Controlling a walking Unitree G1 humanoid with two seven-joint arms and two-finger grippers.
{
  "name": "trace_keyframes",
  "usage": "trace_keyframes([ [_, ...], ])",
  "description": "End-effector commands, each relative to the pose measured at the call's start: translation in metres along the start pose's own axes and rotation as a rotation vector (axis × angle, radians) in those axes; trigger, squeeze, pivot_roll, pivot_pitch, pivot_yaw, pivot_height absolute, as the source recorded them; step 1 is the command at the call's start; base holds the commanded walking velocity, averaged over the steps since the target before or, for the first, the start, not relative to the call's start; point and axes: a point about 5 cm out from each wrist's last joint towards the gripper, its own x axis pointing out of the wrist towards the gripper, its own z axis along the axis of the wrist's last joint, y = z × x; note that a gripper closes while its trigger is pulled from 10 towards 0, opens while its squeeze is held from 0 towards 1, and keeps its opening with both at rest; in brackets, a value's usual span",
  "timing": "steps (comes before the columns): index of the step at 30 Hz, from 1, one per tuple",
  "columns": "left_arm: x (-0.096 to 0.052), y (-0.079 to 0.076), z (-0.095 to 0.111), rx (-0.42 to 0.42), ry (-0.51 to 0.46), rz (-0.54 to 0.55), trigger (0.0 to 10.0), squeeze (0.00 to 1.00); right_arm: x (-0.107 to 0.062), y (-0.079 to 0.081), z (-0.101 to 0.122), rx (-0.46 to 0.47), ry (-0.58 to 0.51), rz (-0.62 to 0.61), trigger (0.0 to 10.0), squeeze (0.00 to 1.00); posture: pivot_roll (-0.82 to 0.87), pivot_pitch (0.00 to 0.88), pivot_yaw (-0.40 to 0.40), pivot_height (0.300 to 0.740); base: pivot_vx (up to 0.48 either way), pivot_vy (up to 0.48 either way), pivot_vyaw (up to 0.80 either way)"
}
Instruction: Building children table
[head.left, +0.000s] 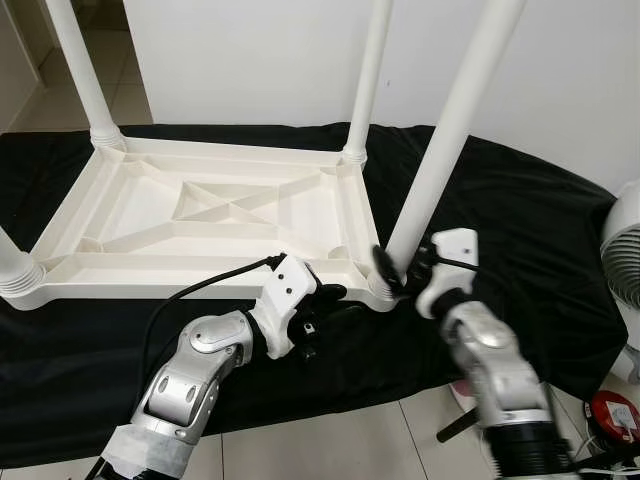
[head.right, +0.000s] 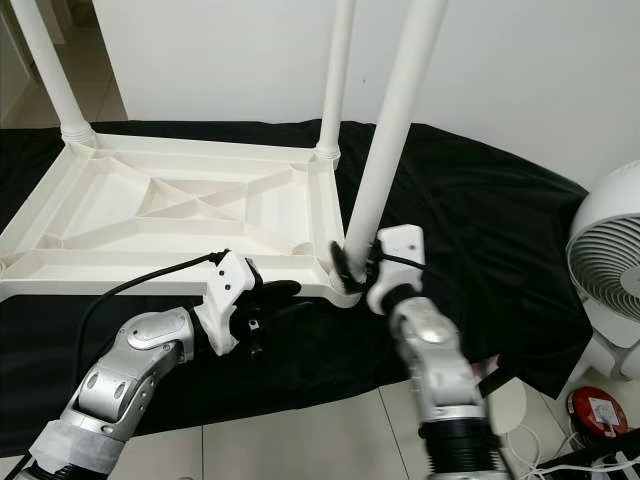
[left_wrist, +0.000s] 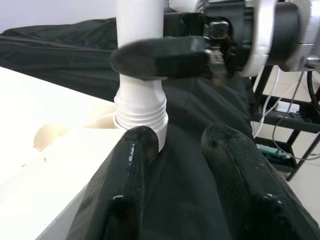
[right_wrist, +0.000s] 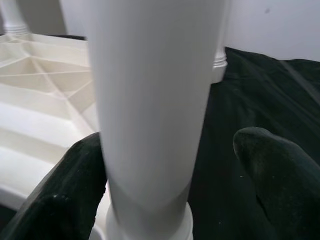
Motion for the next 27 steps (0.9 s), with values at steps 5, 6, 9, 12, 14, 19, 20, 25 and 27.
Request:
trace_keyframes([
  [5,0.003,-0.001,0.001,0.001,-0.006,-0.001,10.0,0.0,-0.001,-0.01,-0.005,-0.033,0.022,0.135,10.0,0.0,0.02,0.017,-0.071,0.74,0.0,0.0,0.0],
  [6,0.003,-0.001,0.001,0.001,-0.006,-0.001,10.0,0.0,-0.001,-0.01,-0.005,-0.033,0.022,0.135,10.0,0.0,0.02,0.017,-0.071,0.74,0.0,0.0,0.0],
  [9,0.004,-0.002,0.001,0.001,-0.009,-0.006,10.0,0.0,0.003,-0.011,-0.008,-0.044,0.036,0.2,10.0,0.0,0.02,0.014,-0.071,0.74,0.0,0.0,0.0],
  [12,0.005,-0.003,0.001,0.003,-0.009,-0.014,10.0,0.0,0.008,-0.009,-0.013,-0.049,0.052,0.266,10.0,0.0,0.03,0.006,-0.069,0.74,0.0,0.0,0.0],
  [14,0.005,-0.003,0.001,0.006,-0.009,-0.016,10.0,0.0,0.013,-0.007,-0.015,-0.071,0.064,0.304,10.0,0.0,0.03,0.006,-0.072,0.74,0.0,0.0,0.0],
  [19,0.005,-0.003,0.001,0.012,-0.007,-0.011,10.0,0.0,0.024,-0.005,-0.018,-0.079,0.092,0.354,10.0,0.0,0.05,0.007,-0.08,0.74,0.0,0.0,0.0],
  [20,0.004,-0.002,0.002,0.014,-0.008,-0.005,10.0,0.0,0.026,-0.003,-0.02,-0.072,0.104,0.364,10.0,0.0,0.05,0.008,-0.082,0.74,0.0,0.0,0.0],
  [25,0.003,-0.002,0.002,0.015,-0.008,0.005,10.0,0.0,0.028,-0.002,-0.025,-0.062,0.122,0.388,4.6,0.0,0.05,0.009,-0.085,0.74,0.0,0.0,0.0],
  [27,0.002,-0.002,0.002,0.014,-0.009,0.011,10.0,0.0,0.028,-0.003,-0.027,-0.052,0.127,0.395,0.0,0.0,0.06,0.015,-0.088,0.74,0.0,0.0,0.0],
])
